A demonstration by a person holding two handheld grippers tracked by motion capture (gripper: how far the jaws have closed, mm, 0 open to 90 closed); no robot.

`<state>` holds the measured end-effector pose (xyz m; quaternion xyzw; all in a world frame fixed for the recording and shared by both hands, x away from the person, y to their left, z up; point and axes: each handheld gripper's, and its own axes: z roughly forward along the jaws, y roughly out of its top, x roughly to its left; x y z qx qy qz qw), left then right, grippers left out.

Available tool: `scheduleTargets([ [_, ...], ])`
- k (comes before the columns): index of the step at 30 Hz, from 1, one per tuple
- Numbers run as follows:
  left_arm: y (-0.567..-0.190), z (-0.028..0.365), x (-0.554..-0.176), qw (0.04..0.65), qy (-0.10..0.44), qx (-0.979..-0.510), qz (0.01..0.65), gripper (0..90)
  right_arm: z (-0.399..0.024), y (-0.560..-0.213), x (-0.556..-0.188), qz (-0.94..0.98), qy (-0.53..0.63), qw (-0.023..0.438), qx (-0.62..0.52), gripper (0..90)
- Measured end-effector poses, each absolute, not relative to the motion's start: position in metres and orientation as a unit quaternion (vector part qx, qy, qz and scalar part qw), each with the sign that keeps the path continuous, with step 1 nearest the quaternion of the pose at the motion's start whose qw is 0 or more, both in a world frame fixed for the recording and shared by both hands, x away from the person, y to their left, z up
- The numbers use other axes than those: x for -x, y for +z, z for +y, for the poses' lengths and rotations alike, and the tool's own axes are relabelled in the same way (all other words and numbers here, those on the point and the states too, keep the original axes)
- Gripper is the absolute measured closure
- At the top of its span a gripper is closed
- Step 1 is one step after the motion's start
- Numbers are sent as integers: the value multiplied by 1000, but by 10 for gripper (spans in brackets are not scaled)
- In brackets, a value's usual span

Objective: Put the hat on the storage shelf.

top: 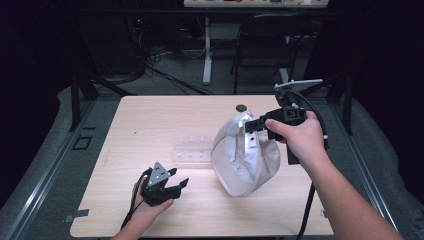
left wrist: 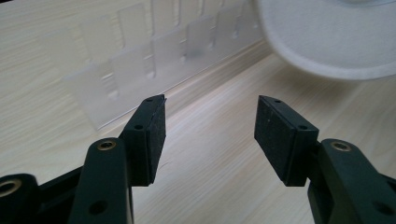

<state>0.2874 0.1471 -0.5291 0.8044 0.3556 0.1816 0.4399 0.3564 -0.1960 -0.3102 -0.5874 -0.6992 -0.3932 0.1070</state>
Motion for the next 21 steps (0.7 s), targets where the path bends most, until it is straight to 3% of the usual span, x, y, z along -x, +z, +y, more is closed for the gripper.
scheduleTargets([
  [21,-507,58,-268,483,141,-825,258,394,-162,-310,-373,-700,-408,118,574,829],
])
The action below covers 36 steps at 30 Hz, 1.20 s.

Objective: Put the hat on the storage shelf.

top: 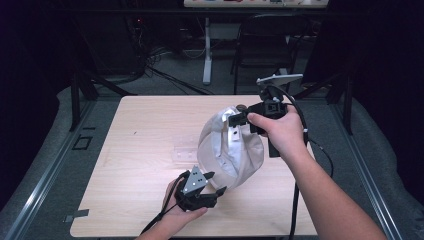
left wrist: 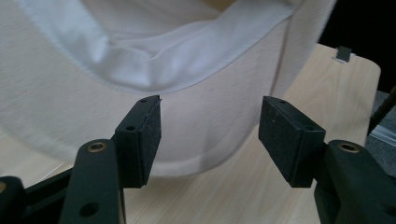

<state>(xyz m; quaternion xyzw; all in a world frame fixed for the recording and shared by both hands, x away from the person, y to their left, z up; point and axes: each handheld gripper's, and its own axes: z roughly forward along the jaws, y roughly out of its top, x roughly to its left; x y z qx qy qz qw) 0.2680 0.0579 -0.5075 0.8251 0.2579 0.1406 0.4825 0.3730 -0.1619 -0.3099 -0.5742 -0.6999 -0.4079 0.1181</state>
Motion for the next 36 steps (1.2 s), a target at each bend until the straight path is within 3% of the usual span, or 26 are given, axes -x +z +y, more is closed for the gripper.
scheduleTargets([
  [11,-513,23,-265,433,183,-846,250,375,-163,-310,-373,-697,-413,118,575,829],
  [13,-514,19,-266,419,196,-849,255,433,-163,-309,-372,-697,-413,116,574,829],
  [16,-515,22,-267,402,201,-854,261,601,-164,-309,-371,-696,-415,114,575,828],
  [23,-511,42,-268,408,205,-849,266,769,-169,-307,-369,-696,-413,114,576,828],
  [28,-508,51,-264,423,207,-844,258,810,-168,-304,-368,-695,-417,112,575,828],
  [36,-508,65,-282,458,164,-833,265,826,-165,-303,-368,-700,-414,113,571,828],
])
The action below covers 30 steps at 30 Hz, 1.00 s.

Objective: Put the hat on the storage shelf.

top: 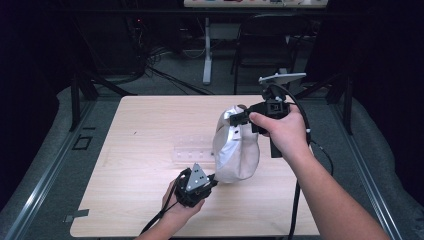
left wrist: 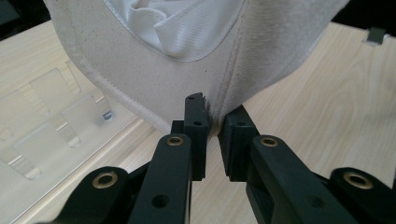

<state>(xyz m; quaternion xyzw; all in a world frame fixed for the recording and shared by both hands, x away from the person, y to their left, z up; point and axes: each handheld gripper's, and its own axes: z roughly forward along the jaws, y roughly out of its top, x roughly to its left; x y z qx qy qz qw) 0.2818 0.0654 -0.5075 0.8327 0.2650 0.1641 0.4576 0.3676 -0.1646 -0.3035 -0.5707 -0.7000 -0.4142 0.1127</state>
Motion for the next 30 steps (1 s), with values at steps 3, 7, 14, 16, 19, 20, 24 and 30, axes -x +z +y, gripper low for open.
scheduleTargets([
  [3,-505,71,-290,468,145,-830,267,827,-166,-305,-369,-697,-417,113,572,828],
  [7,-501,72,-291,473,147,-828,261,837,-167,-307,-371,-695,-419,116,573,828],
  [14,-495,77,-299,478,157,-825,259,838,-169,-301,-369,-693,-425,112,571,828],
  [16,-494,78,-305,477,163,-823,261,838,-168,-302,-370,-693,-425,111,571,828],
  [19,-495,80,-314,478,169,-821,262,837,-167,-304,-372,-695,-422,111,571,828],
  [20,-495,80,-317,480,172,-819,264,837,-166,-305,-373,-696,-421,112,571,828],
  [24,-498,82,-329,486,174,-812,271,836,-164,-310,-376,-695,-419,114,573,828],
  [30,-502,82,-338,486,178,-809,278,836,-160,-321,-380,-697,-412,119,574,828],
])
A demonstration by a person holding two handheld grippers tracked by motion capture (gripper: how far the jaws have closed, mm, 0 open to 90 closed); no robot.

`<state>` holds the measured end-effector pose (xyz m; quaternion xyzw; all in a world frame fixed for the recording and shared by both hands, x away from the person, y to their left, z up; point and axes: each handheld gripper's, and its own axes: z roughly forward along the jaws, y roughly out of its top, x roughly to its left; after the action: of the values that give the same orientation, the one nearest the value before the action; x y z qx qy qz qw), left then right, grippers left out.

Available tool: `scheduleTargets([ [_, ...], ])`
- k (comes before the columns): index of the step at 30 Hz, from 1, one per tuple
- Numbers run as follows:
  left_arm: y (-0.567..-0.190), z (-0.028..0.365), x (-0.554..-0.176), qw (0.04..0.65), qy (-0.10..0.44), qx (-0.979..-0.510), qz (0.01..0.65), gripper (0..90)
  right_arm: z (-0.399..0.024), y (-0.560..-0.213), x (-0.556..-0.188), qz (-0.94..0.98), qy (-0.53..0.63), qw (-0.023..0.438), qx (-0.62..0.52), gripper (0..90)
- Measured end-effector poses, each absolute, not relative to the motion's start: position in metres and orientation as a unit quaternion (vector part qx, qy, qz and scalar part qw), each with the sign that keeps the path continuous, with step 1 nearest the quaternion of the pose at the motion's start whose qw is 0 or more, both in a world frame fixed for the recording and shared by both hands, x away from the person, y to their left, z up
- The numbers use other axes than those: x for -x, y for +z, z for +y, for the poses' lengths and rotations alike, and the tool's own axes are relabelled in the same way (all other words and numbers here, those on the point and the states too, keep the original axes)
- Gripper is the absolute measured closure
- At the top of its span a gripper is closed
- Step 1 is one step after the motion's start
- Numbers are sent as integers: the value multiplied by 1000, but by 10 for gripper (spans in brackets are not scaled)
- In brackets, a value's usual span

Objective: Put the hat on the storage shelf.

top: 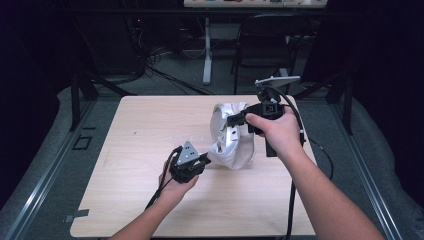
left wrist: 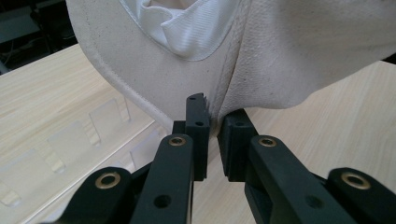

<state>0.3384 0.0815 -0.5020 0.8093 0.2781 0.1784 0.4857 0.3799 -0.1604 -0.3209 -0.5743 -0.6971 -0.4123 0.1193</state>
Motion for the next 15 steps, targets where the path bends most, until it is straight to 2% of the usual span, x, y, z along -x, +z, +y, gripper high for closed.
scheduleTargets([
  [15,-511,91,-356,509,136,-795,300,835,-155,-346,-389,-694,-408,140,577,828],
])
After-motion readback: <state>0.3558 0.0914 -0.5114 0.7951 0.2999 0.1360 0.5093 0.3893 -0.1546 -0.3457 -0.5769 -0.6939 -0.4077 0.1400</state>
